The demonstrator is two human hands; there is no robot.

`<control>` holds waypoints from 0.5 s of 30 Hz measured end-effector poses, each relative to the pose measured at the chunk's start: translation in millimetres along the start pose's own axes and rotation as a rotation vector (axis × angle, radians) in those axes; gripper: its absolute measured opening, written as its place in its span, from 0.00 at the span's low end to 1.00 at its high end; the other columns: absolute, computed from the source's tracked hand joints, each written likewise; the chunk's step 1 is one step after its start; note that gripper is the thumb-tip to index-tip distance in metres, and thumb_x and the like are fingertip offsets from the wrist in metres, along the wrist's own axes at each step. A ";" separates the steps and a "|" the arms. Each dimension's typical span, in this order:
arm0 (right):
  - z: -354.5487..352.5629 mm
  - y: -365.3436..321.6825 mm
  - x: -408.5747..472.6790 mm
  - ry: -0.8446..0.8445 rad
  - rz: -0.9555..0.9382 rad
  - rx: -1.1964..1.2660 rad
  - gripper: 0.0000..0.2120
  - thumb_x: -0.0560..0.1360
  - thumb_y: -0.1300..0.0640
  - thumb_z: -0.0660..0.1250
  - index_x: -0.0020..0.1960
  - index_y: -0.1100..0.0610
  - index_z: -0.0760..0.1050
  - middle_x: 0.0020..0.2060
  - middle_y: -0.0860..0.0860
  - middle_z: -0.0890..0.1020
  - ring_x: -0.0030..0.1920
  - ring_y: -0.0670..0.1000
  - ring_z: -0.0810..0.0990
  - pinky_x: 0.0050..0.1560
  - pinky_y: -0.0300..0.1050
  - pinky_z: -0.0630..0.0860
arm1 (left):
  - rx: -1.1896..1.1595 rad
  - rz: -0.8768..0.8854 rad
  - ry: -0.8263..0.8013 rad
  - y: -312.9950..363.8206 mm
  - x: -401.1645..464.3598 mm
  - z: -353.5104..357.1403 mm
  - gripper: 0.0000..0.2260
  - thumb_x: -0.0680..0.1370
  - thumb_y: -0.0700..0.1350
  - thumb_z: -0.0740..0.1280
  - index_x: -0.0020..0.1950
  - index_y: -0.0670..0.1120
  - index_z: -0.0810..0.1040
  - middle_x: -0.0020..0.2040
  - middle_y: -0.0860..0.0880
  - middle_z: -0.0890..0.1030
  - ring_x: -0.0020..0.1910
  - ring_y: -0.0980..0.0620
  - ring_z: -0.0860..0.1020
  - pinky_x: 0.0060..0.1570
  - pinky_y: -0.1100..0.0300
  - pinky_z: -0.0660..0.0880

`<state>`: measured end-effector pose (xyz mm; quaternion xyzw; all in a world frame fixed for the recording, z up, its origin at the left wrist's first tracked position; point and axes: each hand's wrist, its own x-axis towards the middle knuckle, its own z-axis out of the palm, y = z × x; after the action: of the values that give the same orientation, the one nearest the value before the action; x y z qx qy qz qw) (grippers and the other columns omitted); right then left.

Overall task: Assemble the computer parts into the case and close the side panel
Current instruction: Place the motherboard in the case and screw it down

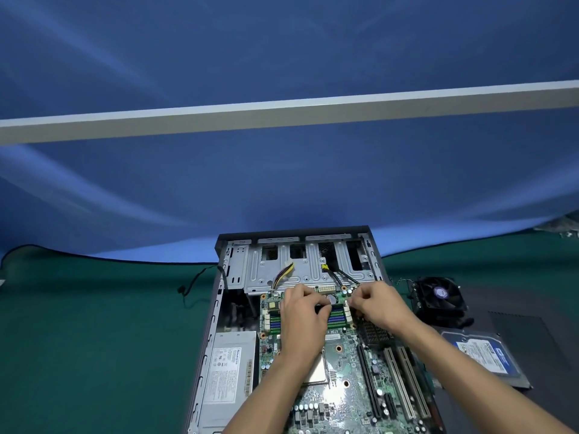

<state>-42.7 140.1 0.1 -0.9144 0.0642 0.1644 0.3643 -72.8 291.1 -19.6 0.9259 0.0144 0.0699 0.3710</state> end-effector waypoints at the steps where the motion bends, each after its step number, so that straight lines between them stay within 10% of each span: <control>1: 0.6 0.9 -0.4 0.000 -0.009 -0.005 0.12 0.77 0.51 0.67 0.35 0.52 0.75 0.31 0.45 0.78 0.35 0.46 0.76 0.34 0.38 0.68 | -0.017 -0.001 -0.003 -0.3 0.8 -0.3 0.05 0.75 0.47 0.70 0.48 0.48 0.84 0.45 0.57 0.71 0.50 0.57 0.65 0.51 0.67 0.59; 15: 6.5 -19.7 7.4 -0.101 0.005 -0.387 0.22 0.76 0.35 0.59 0.39 0.53 0.71 0.31 0.45 0.75 0.36 0.47 0.74 0.35 0.42 0.68 | -0.086 -0.053 -0.068 -2.9 8.2 -3.0 0.05 0.74 0.45 0.71 0.47 0.46 0.85 0.46 0.55 0.72 0.52 0.55 0.64 0.59 0.59 0.63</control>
<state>-32.8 158.9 5.8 -0.9578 0.0155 0.2204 0.1840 -65.0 295.9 -18.4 0.9103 0.0233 0.0289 0.4124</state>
